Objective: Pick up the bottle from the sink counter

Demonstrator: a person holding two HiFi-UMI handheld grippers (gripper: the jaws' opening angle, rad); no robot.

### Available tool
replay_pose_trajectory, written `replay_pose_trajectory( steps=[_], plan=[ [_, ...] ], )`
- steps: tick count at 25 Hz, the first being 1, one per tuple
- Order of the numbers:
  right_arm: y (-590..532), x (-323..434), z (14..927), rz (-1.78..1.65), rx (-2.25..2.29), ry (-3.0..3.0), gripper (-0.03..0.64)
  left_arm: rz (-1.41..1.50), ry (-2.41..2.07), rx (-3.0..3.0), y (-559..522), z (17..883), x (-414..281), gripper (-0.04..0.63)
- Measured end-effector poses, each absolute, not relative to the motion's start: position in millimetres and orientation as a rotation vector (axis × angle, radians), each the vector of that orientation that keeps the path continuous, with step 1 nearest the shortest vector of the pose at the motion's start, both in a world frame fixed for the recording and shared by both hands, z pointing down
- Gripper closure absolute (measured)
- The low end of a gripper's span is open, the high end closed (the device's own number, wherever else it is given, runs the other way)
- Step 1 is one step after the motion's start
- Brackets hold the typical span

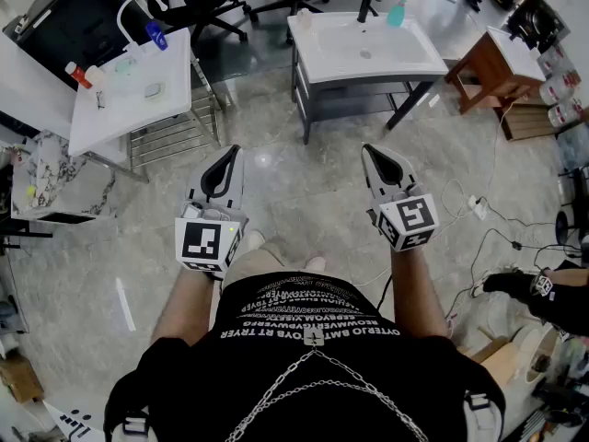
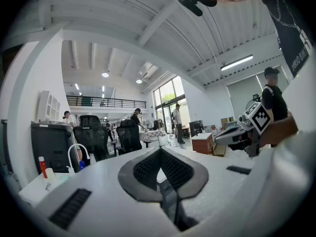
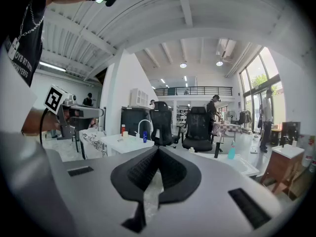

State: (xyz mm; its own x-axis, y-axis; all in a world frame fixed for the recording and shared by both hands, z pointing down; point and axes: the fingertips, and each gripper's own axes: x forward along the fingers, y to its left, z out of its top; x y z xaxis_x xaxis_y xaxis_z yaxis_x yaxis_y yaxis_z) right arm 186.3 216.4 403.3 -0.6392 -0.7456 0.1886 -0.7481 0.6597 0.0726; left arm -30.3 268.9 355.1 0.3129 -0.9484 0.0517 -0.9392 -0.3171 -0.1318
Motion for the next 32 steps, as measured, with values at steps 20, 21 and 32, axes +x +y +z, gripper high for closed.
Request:
replay_pose_trajectory(
  steps=[20,21,32],
  plan=[
    [338,36,405,0.102,1.309,-2.698,0.432,-0.252,1.741,-2.574,362,383,-208,0.591],
    [339,35,410,0.117,1.304,-2.685,0.385,-0.261,1.732,-2.559,360,381,-211,0.591],
    [284,36,421,0.166,1.263,-2.659,0.243,-0.217,1.717,-2.502,290,374,-193,0.591]
  ],
)
